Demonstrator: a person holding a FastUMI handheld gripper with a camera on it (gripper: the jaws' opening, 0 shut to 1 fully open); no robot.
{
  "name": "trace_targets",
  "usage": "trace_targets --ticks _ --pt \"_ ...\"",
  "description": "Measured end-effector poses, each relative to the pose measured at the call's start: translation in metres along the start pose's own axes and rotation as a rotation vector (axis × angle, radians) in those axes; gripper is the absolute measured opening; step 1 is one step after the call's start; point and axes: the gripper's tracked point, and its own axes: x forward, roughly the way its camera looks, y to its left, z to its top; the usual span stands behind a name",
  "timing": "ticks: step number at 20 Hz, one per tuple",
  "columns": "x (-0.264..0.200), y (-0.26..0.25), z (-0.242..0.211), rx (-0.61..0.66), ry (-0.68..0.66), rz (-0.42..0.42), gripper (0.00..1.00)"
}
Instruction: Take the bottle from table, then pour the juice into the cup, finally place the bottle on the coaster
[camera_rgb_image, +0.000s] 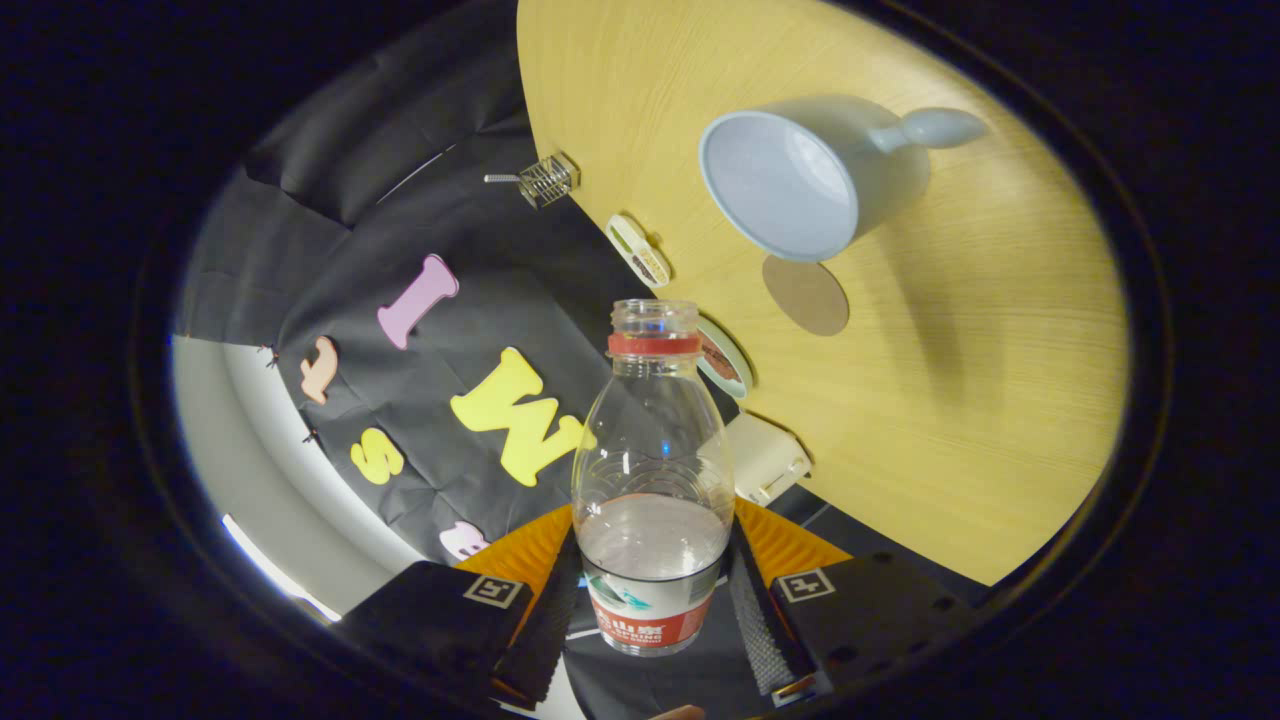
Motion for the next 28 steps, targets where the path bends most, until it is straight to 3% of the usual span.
trace_targets --ticks 6,12,17,21,25,28 --pt "-0.009 0.005 0.006 -0.055 -0.026 0.038 0.77" --pt "-0.024 0.007 0.001 -0.311 -0.048 0.074 0.77" --pt "-0.030 0.002 -0.001 -0.654 -0.111 0.026 0.77" --pt "-0.032 0.001 -0.017 -0.940 -0.088 0.043 0.77" --pt "-0.031 -0.025 -0.024 -1.272 -0.067 -0.022 0.77" --pt "-0.024 -0.025 -0.037 -1.439 -0.050 -0.014 0.78"
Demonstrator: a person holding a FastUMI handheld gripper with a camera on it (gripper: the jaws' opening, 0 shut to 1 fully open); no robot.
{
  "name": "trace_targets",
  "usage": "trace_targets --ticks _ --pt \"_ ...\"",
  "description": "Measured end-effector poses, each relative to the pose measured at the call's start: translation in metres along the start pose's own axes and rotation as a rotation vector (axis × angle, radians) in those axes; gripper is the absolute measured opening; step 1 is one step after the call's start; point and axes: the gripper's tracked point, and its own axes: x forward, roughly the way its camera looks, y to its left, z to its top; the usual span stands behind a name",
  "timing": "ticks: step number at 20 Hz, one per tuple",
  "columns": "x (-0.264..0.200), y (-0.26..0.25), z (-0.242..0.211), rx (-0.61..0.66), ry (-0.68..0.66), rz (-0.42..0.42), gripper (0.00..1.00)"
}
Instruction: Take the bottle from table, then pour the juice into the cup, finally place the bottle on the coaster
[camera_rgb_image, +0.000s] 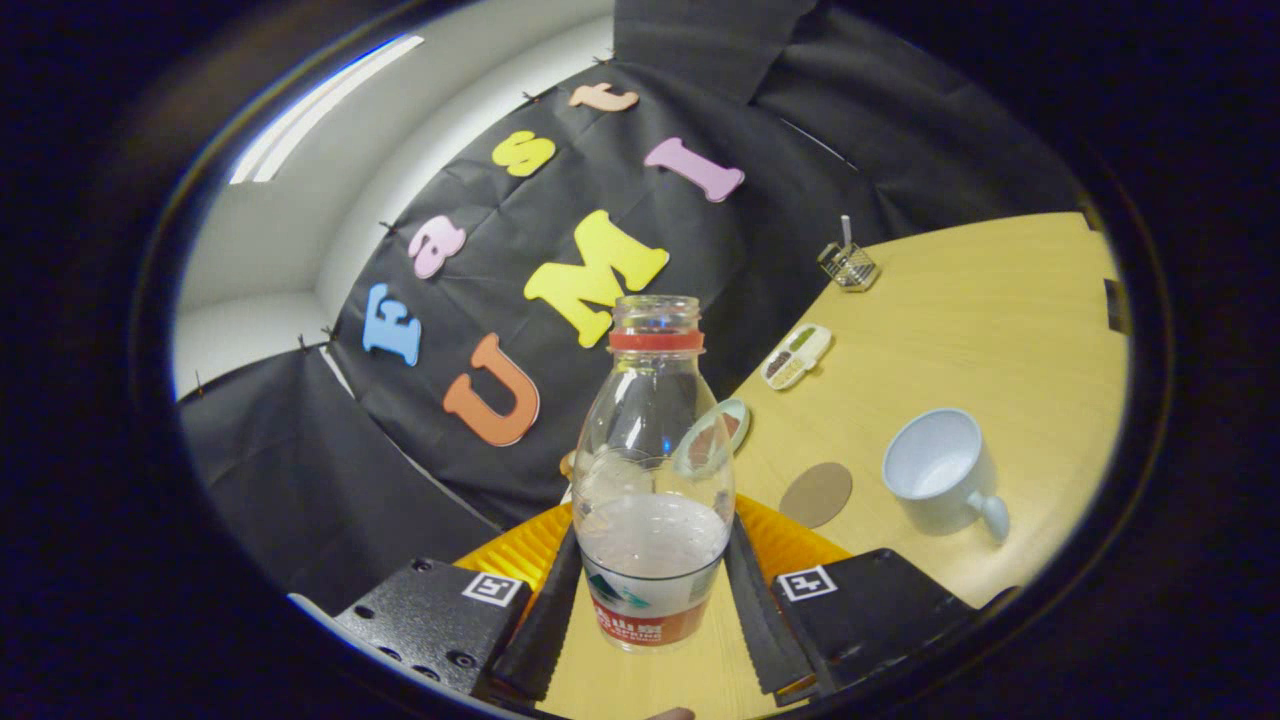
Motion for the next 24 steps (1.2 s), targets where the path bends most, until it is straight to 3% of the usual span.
trace_targets --ticks 9,12,17,24 --pt "0.005 0.026 0.026 -0.603 -0.083 -0.020 0.79" --pt "0.014 0.041 0.037 -0.642 -0.119 -0.002 0.79" --pt "0.030 0.029 0.066 -0.740 -0.173 -0.068 0.80" --pt "0.082 0.001 0.042 -0.842 -0.187 -0.078 0.81"
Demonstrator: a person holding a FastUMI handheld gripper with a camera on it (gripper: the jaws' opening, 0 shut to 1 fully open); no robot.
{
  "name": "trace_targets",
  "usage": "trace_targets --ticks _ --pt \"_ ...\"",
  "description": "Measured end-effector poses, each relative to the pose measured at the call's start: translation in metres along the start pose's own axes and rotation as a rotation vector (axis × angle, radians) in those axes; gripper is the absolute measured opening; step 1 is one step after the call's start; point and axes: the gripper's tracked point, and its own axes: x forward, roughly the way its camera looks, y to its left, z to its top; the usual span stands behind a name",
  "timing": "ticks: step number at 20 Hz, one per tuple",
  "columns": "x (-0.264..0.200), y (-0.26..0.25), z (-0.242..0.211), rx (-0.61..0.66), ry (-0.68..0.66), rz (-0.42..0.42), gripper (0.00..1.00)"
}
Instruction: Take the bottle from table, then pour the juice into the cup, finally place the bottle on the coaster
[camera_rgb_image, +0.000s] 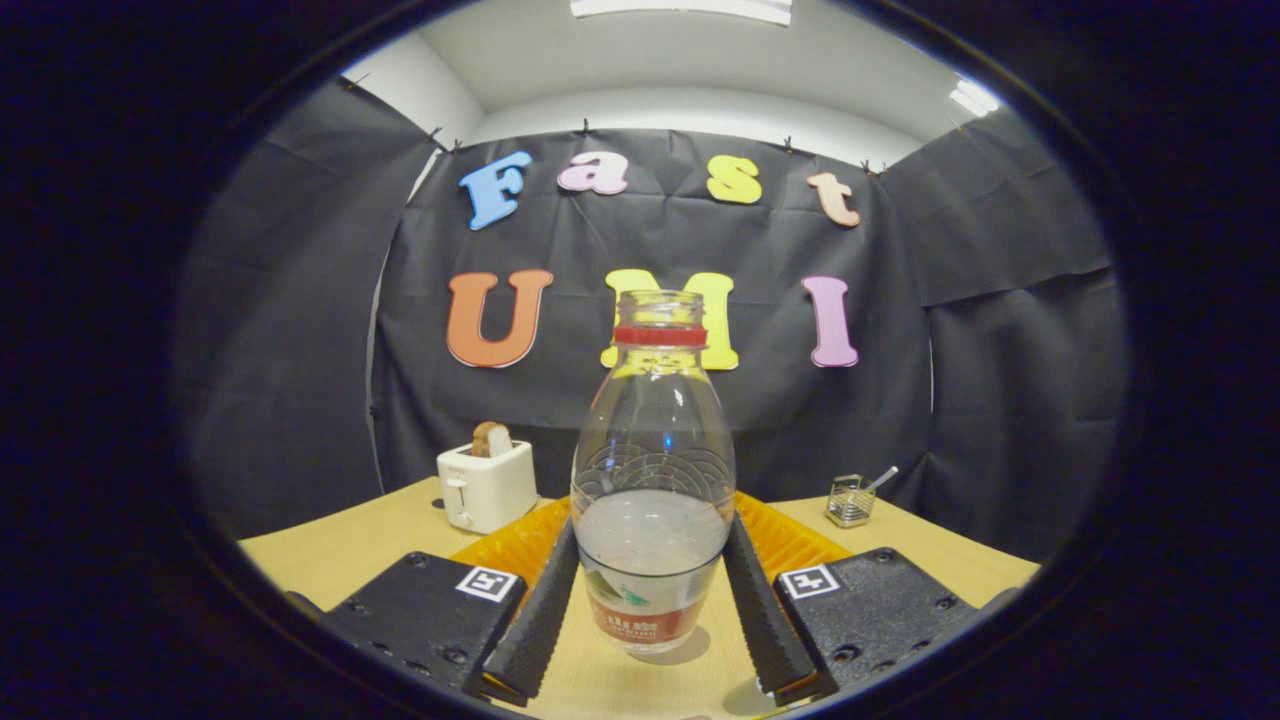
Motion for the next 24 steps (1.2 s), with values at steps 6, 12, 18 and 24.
trace_targets --ticks 6,12,18,24 --pt "0.049 -0.015 -0.052 -0.059 0.021 -0.070 0.81" --pt "0.072 -0.018 -0.091 -0.023 0.041 -0.074 0.81" --pt "0.075 -0.009 -0.122 -0.033 0.097 -0.058 0.81" --pt "0.081 -0.005 -0.128 -0.045 0.091 -0.071 0.81"
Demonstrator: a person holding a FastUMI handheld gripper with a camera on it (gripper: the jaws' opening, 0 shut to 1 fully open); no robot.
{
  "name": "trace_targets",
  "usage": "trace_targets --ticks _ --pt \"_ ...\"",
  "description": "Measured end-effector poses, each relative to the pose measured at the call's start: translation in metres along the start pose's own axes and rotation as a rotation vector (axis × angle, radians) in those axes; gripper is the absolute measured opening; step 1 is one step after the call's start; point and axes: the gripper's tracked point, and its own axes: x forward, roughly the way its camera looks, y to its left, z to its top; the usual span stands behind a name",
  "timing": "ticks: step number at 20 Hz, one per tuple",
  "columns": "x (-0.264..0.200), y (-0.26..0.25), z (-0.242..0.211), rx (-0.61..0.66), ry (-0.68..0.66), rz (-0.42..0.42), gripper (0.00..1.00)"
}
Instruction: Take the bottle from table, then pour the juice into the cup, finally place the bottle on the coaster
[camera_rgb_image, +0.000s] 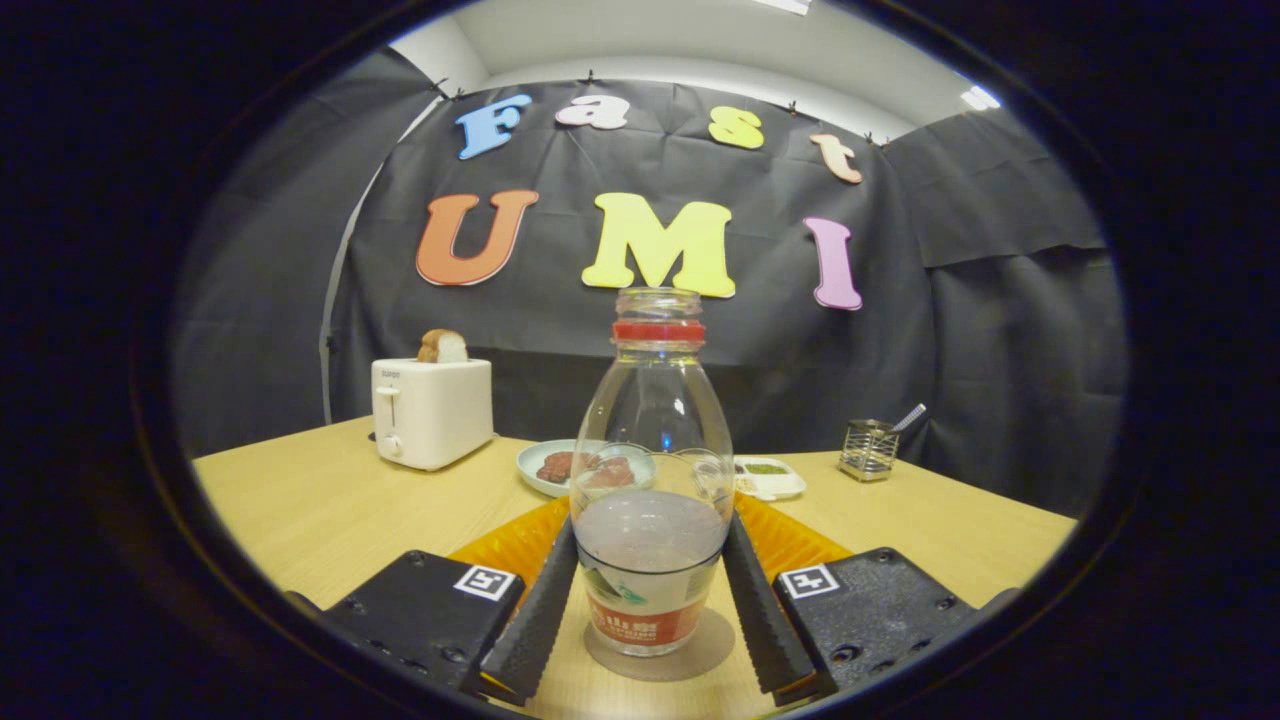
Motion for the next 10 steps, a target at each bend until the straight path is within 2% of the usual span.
trace_targets --ticks 6,10 --pt "-0.0075 -0.0101 -0.0006 -0.012 0.013 -0.048 0.82" --pt "-0.0094 -0.0103 -0.0001 0.002 0.011 -0.045 0.82"
